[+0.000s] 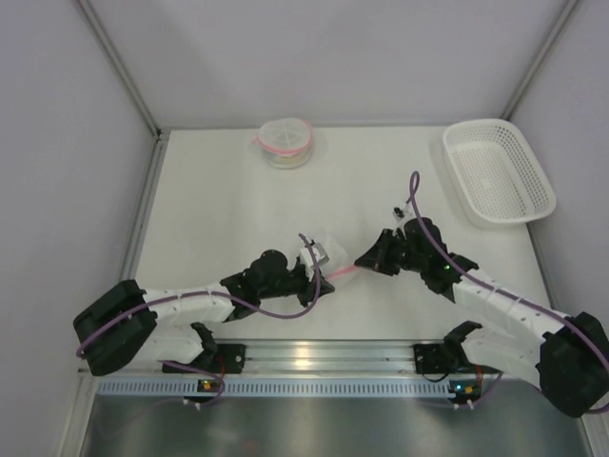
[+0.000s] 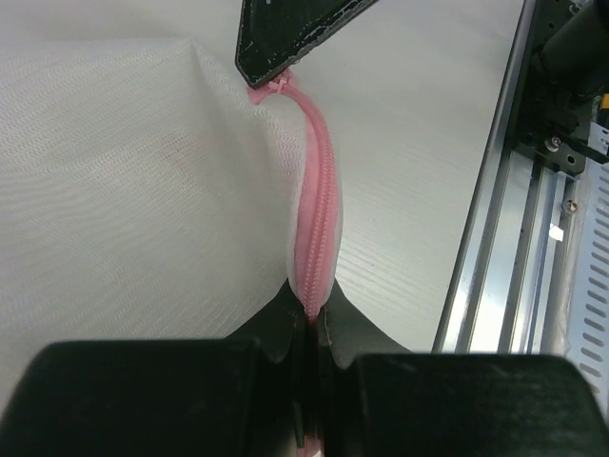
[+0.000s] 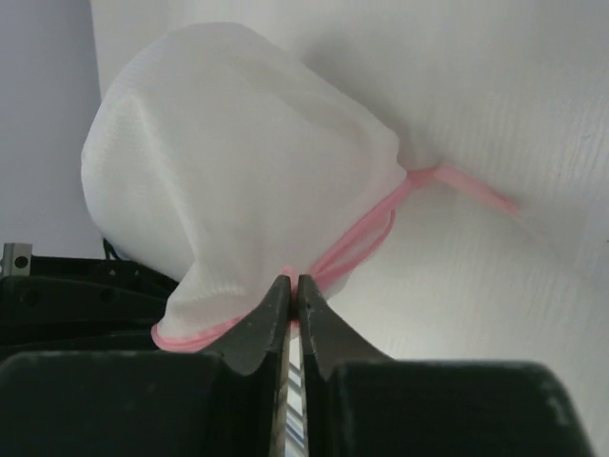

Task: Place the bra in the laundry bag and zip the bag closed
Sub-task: Zip the zipper on the laundry bag.

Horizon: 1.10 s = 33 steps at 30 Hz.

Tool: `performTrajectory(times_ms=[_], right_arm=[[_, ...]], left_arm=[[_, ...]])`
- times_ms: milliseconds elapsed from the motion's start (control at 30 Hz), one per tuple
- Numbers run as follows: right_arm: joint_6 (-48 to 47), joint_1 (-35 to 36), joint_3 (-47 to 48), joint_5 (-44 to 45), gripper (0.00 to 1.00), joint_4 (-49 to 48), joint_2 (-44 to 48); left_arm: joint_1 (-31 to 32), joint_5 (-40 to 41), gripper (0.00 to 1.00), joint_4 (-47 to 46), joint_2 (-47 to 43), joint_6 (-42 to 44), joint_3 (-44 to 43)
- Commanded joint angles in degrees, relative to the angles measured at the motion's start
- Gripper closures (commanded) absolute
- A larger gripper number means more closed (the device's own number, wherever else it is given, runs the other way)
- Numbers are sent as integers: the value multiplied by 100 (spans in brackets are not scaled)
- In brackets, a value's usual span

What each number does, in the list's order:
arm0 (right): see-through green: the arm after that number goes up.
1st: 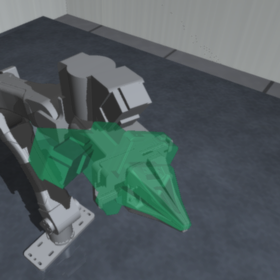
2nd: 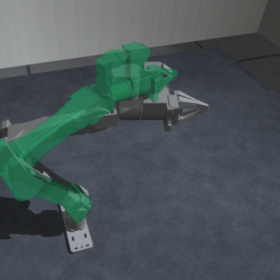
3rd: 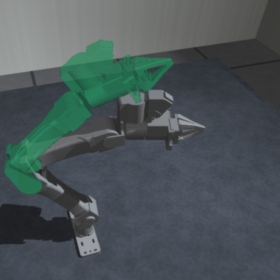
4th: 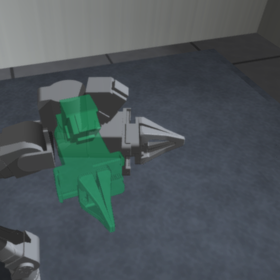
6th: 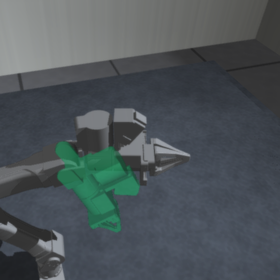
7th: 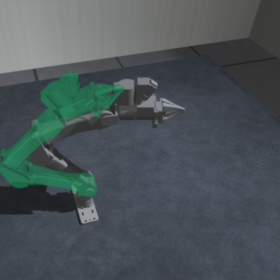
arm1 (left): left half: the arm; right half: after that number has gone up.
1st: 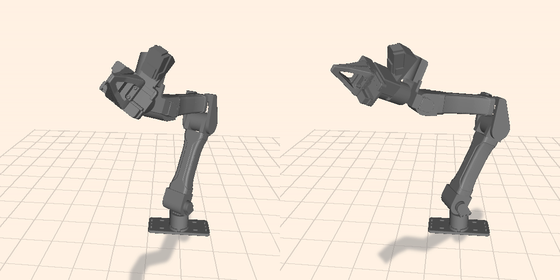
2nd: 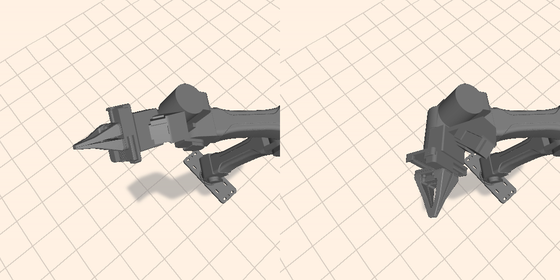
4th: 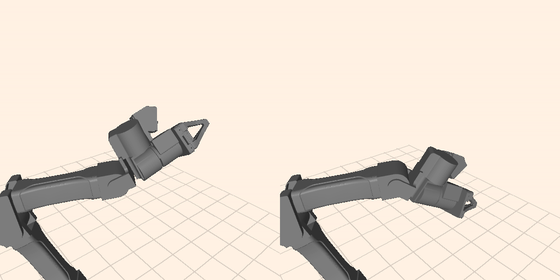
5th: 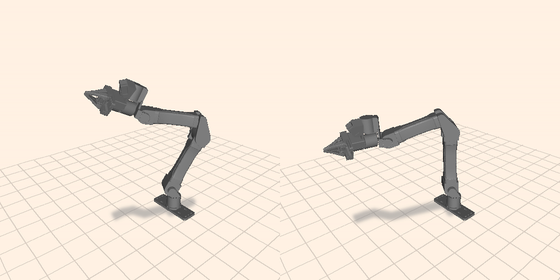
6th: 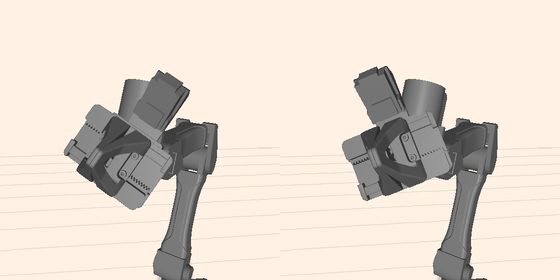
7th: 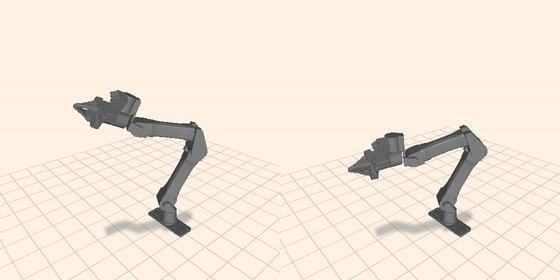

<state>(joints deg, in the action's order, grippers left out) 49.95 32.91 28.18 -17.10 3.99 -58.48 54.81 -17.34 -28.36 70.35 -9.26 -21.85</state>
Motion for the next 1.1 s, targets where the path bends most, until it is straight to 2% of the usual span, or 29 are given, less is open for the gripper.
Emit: performTrajectory(times_ms=[0, 67, 100, 133, 200, 233, 267, 300, 467, 800, 967, 1067], right_arm=[[-117, 58, 214, 40, 100, -328, -76], [-135, 67, 275, 128, 100, -267, -6], [-161, 93, 319, 337, 100, -119, 29], [-179, 111, 371, 444, 100, -5, 151], [-240, 163, 530, 715, 100, 224, 266], [-249, 181, 574, 813, 100, 286, 389], [-249, 190, 644, 927, 100, 339, 451], [-249, 216, 679, 1111, 100, 383, 512], [-171, 480, 969, 1639, 100, 629, 741], [-109, 1314, 1251, 3080, 100, 928, 776], [154, 1394, 1216, 3511, 100, 1086, 882], [269, 1394, 1225, 3678, 100, 1157, 943]], left_arm=[[-5, -76, 100, 233, 76, 12, -240], [-5, -6, 98, 549, 76, 29, -530], [-5, 107, 93, 951, 76, 12, -662], [-14, 134, 73, 1173, 41, 12, -941], [-5, 152, 58, 1734, -12, 38, -1259], [-5, 265, 27, 1842, -73, 38, -1504], [-5, 327, 8, 1938, -222, 38, -1620], [4, 398, 4, 2018, -310, 55, -1725], [-5, 978, 2, 2510, -505, 187, -2455], [214, 1338, 15, 3117, 198, -67, -3290], [495, 1584, 26, 3319, 375, -585, -3344], [714, 2006, 28, 3354, 313, -849, -3300]])
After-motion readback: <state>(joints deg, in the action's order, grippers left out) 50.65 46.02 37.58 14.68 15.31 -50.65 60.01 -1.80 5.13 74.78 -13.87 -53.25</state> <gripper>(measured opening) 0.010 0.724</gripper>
